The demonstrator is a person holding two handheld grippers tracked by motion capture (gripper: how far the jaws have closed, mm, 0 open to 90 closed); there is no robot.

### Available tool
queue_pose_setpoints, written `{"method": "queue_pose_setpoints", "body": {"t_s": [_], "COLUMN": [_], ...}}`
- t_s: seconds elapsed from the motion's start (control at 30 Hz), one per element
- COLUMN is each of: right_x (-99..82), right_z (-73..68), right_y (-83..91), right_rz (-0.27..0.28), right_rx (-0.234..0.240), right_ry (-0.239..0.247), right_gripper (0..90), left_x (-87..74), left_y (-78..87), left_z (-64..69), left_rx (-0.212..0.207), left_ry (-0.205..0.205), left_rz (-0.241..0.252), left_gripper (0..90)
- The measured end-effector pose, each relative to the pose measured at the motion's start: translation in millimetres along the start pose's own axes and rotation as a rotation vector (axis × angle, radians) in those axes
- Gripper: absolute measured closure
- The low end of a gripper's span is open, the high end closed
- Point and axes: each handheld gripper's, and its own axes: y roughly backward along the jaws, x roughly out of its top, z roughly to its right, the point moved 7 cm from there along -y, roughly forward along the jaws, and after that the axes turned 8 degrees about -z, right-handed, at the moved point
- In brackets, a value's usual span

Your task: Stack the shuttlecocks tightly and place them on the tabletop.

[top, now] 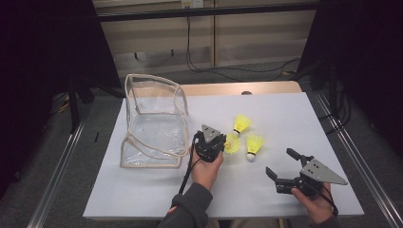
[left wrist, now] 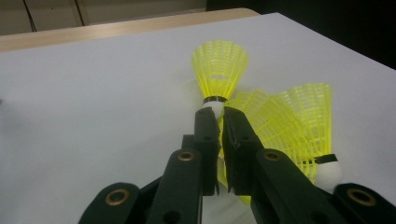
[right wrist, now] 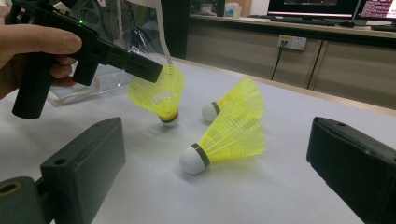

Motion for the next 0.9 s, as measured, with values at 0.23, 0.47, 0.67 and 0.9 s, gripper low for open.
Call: {"method": "queue_pose_setpoints", "body": {"t_s": [0.23,0.47,0.67,0.9], "right_x": [-0.1,-0.4,-0.4,-0.4], "right_z": [0.3,0.5,0.4,-0.1], "right_y": [0.1,0.1,-0.2,-0.4], "right_rz": [-0.001,-0.002,-0.002,-0.003], "right_rx": [-0.001,-0.001,0.001,0.001], "right_ry": [-0.003,-0.003,-0.002,0.000], "right_gripper": [3.5,3.5,3.5,3.5], "left_x": [3.9,10.3,13.7,15.7], "left_y": [-8.3,-13.4,-17.5,-22.8], "left_z": [-1.9,-1.9,0.2,5.2], "left_rx": [-0.013,-0.012,-0.012,-0.025], "left_ry": [0.032,0.055,0.052,0.050], "left_rz": [0.019,0.049,0.047,0.029], "left_gripper": [83.7,83.0,83.0,84.4]}}
